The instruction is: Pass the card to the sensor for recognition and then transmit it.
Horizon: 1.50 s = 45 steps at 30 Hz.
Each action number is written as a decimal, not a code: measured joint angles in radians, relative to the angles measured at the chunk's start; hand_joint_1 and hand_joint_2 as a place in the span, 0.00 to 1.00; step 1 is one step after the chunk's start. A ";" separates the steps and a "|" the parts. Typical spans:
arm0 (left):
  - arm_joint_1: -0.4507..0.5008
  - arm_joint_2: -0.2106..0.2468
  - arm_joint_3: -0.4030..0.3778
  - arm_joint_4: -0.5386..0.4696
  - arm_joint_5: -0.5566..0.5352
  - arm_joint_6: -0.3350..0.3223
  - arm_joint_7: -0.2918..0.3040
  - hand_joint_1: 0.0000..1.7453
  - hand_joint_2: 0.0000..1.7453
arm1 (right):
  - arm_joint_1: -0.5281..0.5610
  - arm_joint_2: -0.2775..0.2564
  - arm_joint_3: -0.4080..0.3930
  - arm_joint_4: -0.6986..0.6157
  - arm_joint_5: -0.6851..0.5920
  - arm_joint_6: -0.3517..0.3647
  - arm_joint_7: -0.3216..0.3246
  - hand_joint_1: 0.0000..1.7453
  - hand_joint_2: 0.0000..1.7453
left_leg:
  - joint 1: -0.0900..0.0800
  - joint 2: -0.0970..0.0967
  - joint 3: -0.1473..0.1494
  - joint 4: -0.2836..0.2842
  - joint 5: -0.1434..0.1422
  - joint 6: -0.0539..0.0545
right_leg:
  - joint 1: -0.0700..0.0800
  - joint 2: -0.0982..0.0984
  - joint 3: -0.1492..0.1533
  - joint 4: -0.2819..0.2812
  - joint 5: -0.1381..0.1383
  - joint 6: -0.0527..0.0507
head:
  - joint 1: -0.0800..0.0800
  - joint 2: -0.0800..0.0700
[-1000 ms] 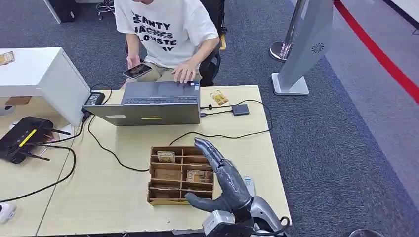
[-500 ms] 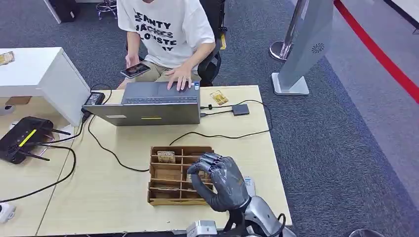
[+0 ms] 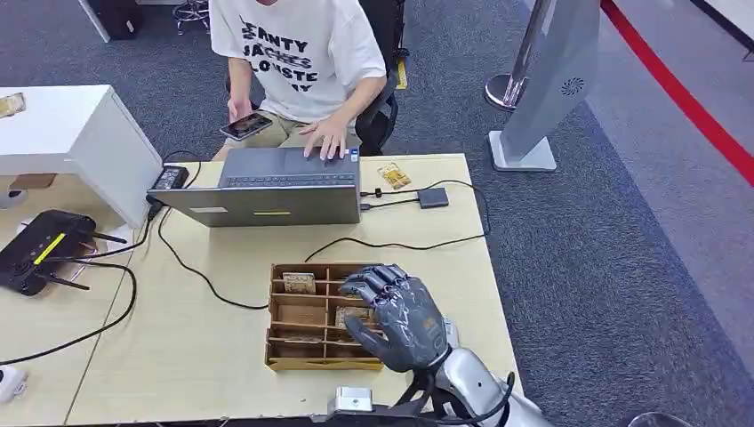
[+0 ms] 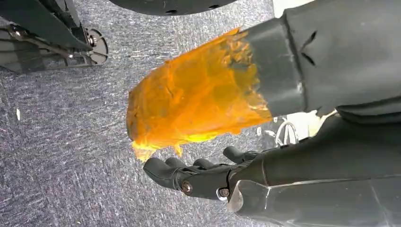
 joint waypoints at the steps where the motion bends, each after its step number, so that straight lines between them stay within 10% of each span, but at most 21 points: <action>1: 0.000 0.000 0.000 0.000 0.000 -0.001 0.000 0.00 0.00 | -0.001 0.000 0.001 0.003 0.001 0.000 0.002 0.44 1.00 | 0.000 0.000 0.000 0.000 0.000 0.000 | 0.000 0.000 0.000 0.000 0.000 0.000 | 0.000 0.000; 45: -0.001 0.000 0.000 0.000 -0.024 -0.023 0.001 0.00 0.00 | -0.075 0.062 0.031 0.202 0.002 0.071 0.063 0.49 1.00 | 0.000 0.000 0.000 0.000 0.000 0.000 | 0.000 0.000 0.000 0.000 0.000 0.000 | 0.000 0.000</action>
